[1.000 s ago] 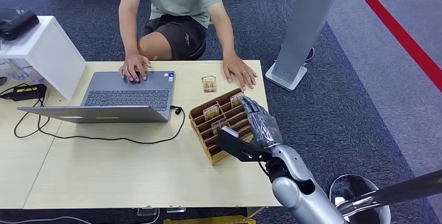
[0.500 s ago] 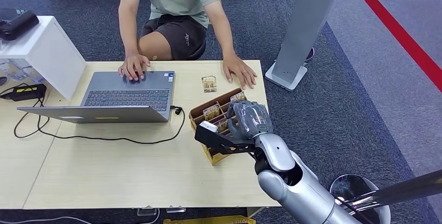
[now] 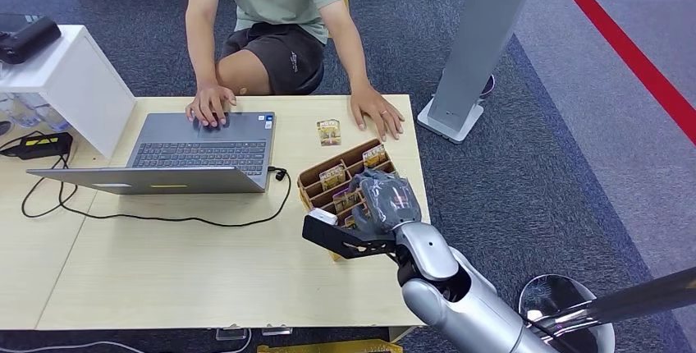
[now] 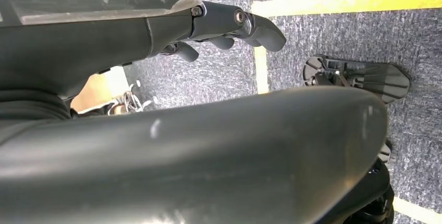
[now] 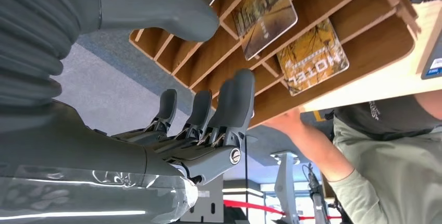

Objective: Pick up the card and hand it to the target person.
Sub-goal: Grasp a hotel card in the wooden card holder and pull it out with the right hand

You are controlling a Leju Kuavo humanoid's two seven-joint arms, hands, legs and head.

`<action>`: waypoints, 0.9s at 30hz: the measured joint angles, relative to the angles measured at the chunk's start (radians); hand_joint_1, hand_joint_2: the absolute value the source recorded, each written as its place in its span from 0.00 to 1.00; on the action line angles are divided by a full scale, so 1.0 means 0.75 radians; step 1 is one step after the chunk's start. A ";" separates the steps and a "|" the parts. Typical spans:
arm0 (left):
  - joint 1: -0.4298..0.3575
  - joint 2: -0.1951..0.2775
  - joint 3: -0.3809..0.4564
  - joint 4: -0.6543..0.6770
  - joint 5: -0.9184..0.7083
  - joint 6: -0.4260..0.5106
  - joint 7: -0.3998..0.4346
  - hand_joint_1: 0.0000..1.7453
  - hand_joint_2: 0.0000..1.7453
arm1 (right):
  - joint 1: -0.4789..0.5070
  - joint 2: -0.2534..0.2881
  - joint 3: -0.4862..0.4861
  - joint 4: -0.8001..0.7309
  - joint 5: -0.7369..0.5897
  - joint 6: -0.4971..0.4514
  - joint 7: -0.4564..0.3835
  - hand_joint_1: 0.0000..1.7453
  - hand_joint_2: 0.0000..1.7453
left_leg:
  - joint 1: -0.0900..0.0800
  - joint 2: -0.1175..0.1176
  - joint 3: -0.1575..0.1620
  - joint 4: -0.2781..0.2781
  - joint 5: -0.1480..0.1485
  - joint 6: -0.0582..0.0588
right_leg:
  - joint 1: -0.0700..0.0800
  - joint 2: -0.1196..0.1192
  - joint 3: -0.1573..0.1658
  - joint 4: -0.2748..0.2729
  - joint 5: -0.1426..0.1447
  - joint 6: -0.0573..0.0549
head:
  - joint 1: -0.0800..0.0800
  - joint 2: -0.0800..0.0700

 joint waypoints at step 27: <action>0.000 -0.001 0.001 0.000 0.003 0.000 -0.001 0.00 0.00 | 0.016 0.020 0.060 0.152 -0.050 -0.014 -0.030 0.51 1.00 | 0.000 0.000 0.000 0.000 0.000 0.000 | 0.000 0.000 0.000 0.000 0.000 0.000 | 0.000 0.000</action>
